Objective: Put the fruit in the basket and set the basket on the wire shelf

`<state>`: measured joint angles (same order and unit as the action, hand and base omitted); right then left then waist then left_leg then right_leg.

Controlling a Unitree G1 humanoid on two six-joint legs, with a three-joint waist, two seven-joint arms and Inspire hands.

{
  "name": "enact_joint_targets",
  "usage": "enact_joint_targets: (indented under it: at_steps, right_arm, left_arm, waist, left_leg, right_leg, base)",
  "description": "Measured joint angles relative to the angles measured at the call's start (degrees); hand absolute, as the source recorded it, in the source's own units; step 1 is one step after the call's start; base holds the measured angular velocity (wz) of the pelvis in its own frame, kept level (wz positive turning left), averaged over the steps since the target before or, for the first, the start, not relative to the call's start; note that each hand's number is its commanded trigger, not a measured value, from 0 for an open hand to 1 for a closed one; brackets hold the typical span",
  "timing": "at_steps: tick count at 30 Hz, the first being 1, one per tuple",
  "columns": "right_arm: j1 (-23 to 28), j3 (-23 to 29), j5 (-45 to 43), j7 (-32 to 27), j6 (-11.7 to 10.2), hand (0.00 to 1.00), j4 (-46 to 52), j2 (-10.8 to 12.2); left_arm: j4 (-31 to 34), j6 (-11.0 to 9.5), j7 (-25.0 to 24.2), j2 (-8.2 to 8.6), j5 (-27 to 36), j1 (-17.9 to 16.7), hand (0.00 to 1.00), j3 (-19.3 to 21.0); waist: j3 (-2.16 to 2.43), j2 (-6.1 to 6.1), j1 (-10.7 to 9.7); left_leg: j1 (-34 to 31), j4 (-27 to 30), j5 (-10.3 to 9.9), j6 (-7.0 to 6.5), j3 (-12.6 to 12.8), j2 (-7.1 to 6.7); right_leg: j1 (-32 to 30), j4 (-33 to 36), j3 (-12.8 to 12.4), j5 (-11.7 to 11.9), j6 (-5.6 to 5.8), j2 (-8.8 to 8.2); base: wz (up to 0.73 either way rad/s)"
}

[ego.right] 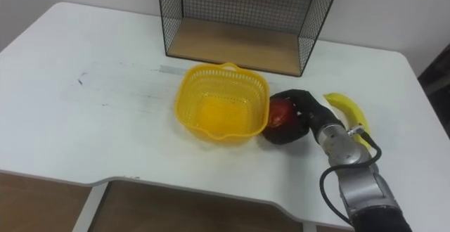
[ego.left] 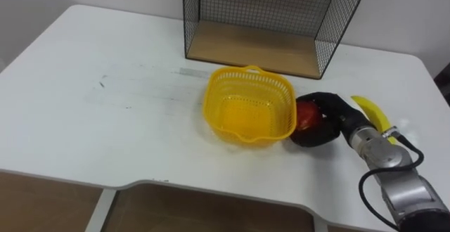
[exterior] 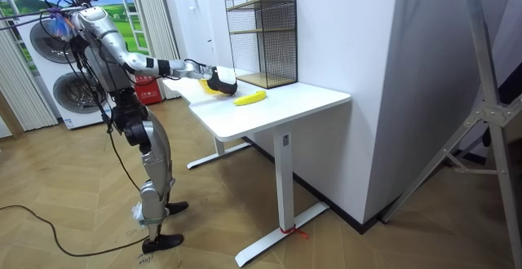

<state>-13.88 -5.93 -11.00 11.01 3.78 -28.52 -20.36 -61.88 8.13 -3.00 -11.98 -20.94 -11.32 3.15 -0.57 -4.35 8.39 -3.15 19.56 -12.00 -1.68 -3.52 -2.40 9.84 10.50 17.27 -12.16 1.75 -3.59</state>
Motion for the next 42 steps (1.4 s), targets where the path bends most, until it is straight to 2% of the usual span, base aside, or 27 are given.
enact_joint_targets:
  at_steps: [14,17,21,29,33,36,42]
  right_arm:
    - [0.67,0.38,0.36,-0.3,0.01,1.0,0.0,0.01]
    - [1.17,0.44,1.02,-0.43,-0.11,1.0,0.0,0.01]
    - [1.92,0.61,2.22,-0.51,-0.15,1.0,0.0,0.01]
    - [3.0,0.99,4.62,-0.46,-0.59,1.0,-0.05,0.01]
    - [3.82,1.91,5.95,-0.48,-1.36,1.0,-0.62,0.04]
    - [4.05,2.9,8.2,-0.49,-1.18,1.0,-0.74,0.05]
    - [4.05,4.58,12.66,-1.26,-0.57,1.0,-2.02,0.0]
  left_arm:
    - [-0.02,0.12,0.26,0.03,-0.01,0.04,0.0,0.18]
    - [-0.02,0.09,0.25,0.04,-0.03,-0.04,0.0,0.17]
    - [0.04,0.0,0.25,0.03,-0.85,0.02,0.0,0.57]
    - [0.05,-0.05,0.25,-0.02,-2.38,-0.08,0.0,0.67]
    - [0.68,-0.32,0.26,0.0,-2.4,-0.35,0.0,1.29]
    - [0.68,-0.4,0.26,0.01,-2.38,-0.58,0.0,1.27]
    - [0.67,-0.63,0.27,0.01,-2.35,-0.72,0.0,1.33]
  waist:
    - [0.18,-0.07,-0.3]
    - [0.45,0.3,-0.41]
    - [0.49,0.7,-0.82]
    - [0.86,0.27,-1.94]
    - [0.81,0.34,-2.02]
    - [0.6,0.63,-2.1]
    - [0.54,0.4,-2.59]
  left_leg:
    - [0.4,0.2,-0.01,-0.02,-0.24,-0.14]
    - [0.42,0.28,-0.01,-0.02,-0.24,-0.18]
    - [0.71,0.25,0.01,-0.04,-0.35,-0.27]
    - [0.81,0.28,0.15,-0.22,-0.31,-0.58]
    - [0.79,0.36,0.14,-0.22,-0.28,-0.44]
    - [0.4,0.63,0.12,-0.2,-0.28,-0.31]
    - [-0.09,1.07,0.07,-0.3,-0.23,-0.4]
  right_leg:
    - [0.15,-0.01,0.24,0.0,0.01,-0.07]
    - [0.39,0.03,0.22,0.01,0.01,-0.1]
    - [0.97,-0.04,0.21,-0.04,0.08,-0.14]
    - [1.29,-0.89,0.15,-0.21,0.21,-0.25]
    - [1.54,-0.72,0.04,-0.17,0.19,-0.19]
    - [1.19,-0.59,-0.06,-0.13,0.13,-0.09]
    - [0.97,-0.64,-0.38,-0.14,0.14,-0.1]
  base:
    - [0.0]
    - [0.0]
    - [0.0]
    - [0.0]
    - [0.02]
    - [0.0]
    - [0.0]
